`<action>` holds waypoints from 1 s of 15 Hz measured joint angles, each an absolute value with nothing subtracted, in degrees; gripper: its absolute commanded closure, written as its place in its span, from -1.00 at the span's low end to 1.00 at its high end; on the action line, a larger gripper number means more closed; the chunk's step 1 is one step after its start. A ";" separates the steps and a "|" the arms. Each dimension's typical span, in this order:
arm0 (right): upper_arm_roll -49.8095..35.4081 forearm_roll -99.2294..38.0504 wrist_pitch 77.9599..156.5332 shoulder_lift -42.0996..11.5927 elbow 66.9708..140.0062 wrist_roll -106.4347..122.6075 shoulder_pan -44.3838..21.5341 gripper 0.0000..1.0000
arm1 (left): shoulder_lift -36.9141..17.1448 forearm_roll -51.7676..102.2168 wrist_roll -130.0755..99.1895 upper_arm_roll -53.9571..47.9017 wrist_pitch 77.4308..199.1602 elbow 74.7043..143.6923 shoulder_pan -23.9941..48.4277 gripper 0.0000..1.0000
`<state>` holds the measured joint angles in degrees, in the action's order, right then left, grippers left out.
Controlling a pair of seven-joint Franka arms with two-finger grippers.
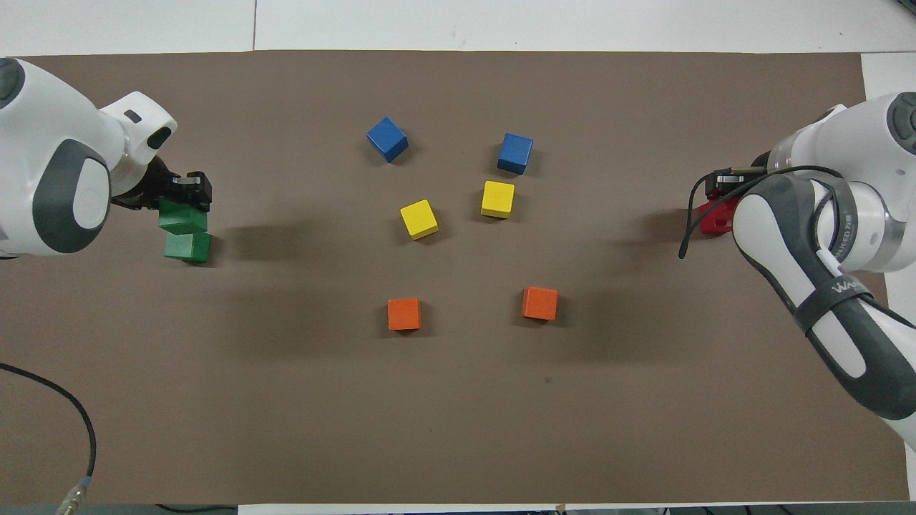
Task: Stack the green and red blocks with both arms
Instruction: 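Release the green block on the stack while the right gripper lowers red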
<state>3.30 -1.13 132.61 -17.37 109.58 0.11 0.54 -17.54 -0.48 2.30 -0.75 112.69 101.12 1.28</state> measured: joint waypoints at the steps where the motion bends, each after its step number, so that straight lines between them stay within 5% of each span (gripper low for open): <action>1: 3.27 -1.13 133.55 -17.30 110.30 0.12 0.54 1.00 | -17.52 -0.48 3.61 -0.74 112.82 101.77 0.95 1.00; 15: 3.25 -1.13 137.89 -15.77 113.46 0.16 0.54 1.00 | -15.27 -0.41 9.51 -0.86 120.43 109.25 -2.03 1.00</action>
<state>3.25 -1.13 137.89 -15.77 113.46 0.16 0.54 -15.27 -0.41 9.51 -0.86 120.43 109.25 -2.03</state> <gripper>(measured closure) 0.449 0.449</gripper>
